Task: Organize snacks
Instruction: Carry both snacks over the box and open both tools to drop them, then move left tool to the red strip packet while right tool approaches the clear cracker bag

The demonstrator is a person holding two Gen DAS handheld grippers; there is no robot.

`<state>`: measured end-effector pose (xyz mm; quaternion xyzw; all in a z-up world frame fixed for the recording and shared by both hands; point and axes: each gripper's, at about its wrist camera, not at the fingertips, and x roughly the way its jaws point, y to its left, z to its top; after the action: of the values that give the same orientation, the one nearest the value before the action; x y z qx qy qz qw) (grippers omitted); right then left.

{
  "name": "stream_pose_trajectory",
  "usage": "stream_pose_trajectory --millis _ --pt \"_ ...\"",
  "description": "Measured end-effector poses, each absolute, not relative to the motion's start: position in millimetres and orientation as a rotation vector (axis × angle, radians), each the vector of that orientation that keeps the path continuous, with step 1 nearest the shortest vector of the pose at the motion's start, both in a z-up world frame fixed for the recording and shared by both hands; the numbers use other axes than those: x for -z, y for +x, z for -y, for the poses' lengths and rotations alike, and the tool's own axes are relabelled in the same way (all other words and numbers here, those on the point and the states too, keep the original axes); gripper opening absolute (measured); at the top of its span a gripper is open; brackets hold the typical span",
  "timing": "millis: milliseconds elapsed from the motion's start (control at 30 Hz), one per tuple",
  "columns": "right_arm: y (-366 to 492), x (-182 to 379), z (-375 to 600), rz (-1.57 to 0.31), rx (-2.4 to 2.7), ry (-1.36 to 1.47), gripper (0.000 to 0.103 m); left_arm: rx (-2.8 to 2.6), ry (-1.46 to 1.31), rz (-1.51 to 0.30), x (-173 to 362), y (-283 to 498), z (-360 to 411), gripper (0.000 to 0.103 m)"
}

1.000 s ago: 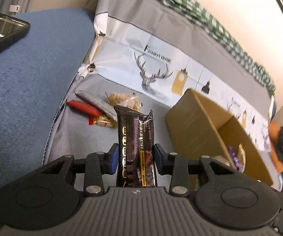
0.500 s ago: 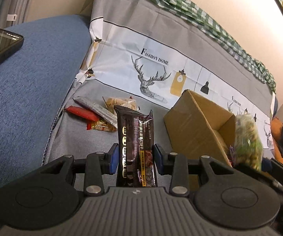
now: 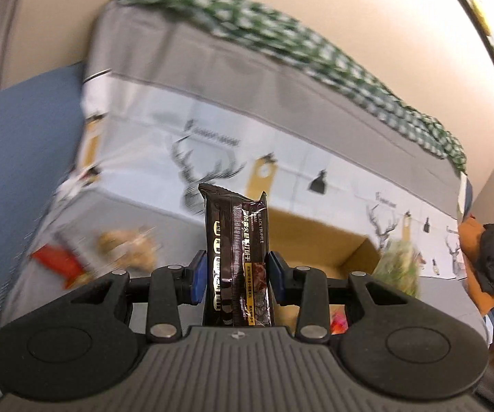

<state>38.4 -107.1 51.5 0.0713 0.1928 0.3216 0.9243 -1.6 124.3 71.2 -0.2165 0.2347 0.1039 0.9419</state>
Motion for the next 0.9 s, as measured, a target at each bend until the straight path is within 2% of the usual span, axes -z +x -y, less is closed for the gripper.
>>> stream_pose_trajectory --millis 300,367,433,667,733,767,800,833,900 --pt "79 -41 157 -0.406 -0.353 0.239 0.084 -0.088 -0.394 -0.488 -95 97 -54 0.042" --pt "84 -37 165 -0.415 -0.295 0.248 0.087 -0.042 -0.387 -0.516 -96 110 -44 0.046" --pt "90 -31 170 -0.439 -0.258 0.252 0.092 -0.039 -0.354 -0.506 -96 112 -33 0.052" --pt "93 -25 164 -0.449 -0.25 0.224 0.091 -0.078 -0.257 -0.447 -76 54 -46 0.052" --pt "90 -24 161 -0.451 -0.261 0.211 0.091 -0.1 -0.242 -0.448 -66 28 -63 0.047" --pt "86 -24 161 -0.45 -0.264 0.205 0.091 -0.108 -0.226 -0.452 -62 16 -71 0.035" --pt "84 -24 159 -0.451 -0.271 0.198 0.091 -0.1 -0.205 -0.469 -55 2 -82 0.016" --pt "82 -24 158 -0.449 -0.278 0.192 0.091 -0.085 -0.188 -0.483 -48 -10 -91 0.012" --pt "75 -24 154 -0.439 -0.293 0.17 0.091 -0.102 -0.116 -0.496 -32 -36 -106 0.012"
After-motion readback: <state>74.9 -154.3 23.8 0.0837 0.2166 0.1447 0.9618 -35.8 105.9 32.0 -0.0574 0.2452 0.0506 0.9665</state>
